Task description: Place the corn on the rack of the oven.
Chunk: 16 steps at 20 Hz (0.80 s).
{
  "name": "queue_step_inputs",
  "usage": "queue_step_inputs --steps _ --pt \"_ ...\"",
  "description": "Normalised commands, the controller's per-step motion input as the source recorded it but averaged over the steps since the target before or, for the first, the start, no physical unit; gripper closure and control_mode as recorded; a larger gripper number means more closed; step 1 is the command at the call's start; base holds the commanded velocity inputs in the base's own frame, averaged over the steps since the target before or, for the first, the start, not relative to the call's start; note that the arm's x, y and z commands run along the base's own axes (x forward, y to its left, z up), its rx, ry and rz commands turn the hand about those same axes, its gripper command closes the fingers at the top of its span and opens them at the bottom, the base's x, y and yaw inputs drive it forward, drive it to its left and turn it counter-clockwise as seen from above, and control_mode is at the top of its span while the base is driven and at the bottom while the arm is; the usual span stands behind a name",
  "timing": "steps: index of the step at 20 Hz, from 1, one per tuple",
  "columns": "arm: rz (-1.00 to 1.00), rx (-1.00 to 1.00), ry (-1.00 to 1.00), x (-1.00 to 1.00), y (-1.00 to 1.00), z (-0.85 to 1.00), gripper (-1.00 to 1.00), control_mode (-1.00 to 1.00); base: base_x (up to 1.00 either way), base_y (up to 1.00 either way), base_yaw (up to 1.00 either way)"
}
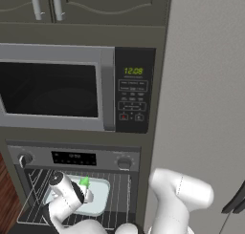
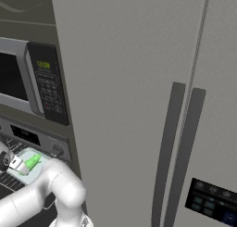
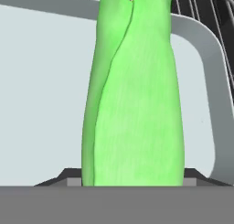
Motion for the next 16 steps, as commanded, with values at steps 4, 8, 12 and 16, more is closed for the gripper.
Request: queue_step_inputs --steps 4,8,12,16 --pt "0.00 0.00 0.02 0.01 -0.01 -0.25 -1.00 -1.00 0.00 0.00 0.00" --pt "0.00 0.00 -0.01 0.00 0.00 -0.17 -1.00 -1.00 0.00 0.00 0.00" --pt "0.00 0.00 -0.03 0.00 0.00 -0.02 -1.00 -1.00 0.00 0.00 0.00" --pt "0.00 0.00 0.00 0.00 0.00 0.16 -1.00 -1.00 0.00 0.00 0.00"
